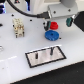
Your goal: Insert the blue gear onto the right peg, followed by the red gear
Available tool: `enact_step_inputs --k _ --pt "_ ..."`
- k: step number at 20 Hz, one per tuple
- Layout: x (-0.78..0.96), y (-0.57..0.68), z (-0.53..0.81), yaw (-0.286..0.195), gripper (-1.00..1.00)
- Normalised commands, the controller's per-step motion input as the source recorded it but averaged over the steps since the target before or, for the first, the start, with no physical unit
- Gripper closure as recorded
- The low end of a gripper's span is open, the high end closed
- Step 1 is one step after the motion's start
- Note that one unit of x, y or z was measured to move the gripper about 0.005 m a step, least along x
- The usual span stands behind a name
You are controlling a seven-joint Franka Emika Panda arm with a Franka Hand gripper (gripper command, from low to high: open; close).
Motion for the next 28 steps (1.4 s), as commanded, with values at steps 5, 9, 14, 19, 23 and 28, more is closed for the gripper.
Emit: enact_step_inputs --k 5,9,14,19,23,28 --pt "-0.20 -0.01 -0.47 0.000 -1.00" --pt "-0.27 -0.04 -0.40 0.000 -1.00" --pt "-0.39 -0.04 -0.10 0.000 -1.00" --pt "-0.50 -0.01 0.00 0.000 -1.00" --pt "-0.47 -0.04 -0.08 0.000 1.00" --pt "-0.35 -0.02 -0.14 0.000 1.00"
